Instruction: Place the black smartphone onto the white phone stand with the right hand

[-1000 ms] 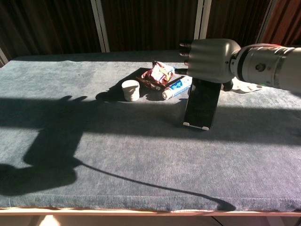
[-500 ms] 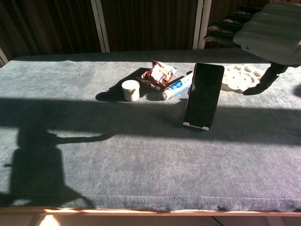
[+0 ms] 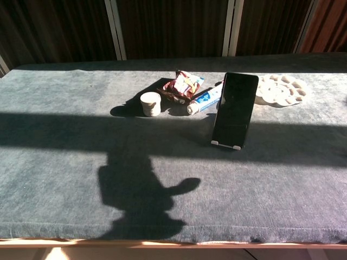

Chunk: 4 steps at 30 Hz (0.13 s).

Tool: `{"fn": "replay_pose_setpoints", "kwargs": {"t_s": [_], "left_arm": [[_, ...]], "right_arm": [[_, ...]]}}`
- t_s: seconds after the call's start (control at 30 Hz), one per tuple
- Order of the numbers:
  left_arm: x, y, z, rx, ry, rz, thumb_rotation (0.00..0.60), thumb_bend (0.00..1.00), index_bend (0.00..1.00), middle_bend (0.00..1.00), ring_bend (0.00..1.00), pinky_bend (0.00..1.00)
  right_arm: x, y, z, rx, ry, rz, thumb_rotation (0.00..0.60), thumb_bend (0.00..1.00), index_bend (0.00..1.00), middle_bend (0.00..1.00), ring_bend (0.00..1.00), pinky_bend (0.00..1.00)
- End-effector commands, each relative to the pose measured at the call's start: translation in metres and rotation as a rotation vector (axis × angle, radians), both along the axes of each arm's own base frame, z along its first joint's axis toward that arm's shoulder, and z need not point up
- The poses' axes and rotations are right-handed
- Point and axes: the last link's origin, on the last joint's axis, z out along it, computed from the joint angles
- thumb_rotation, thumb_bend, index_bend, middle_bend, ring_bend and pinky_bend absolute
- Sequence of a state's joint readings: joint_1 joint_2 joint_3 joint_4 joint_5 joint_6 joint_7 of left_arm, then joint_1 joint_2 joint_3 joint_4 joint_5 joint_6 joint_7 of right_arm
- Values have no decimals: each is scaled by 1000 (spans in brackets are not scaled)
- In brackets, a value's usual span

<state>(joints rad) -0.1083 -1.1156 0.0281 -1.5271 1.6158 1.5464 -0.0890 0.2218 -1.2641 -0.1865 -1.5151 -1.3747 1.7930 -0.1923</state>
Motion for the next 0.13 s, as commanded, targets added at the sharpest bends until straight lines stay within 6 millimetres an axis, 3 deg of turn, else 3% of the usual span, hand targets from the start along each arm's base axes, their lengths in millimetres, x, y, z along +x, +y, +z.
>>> {"fn": "replay_pose_setpoints", "kwargs": {"t_s": [0.03, 0.13], "left_arm": [[1, 0, -1, -11, 2, 1, 600, 406, 0, 0, 0, 0], [4, 0, -6, -31, 15, -13, 600, 405, 0, 0, 0, 0]], "right_arm": [[-10, 8, 6, -15, -6, -9, 600, 150, 0, 0, 0, 0], [-13, 9, 11, -23, -32, -18, 600, 150, 0, 0, 0, 0]]}}
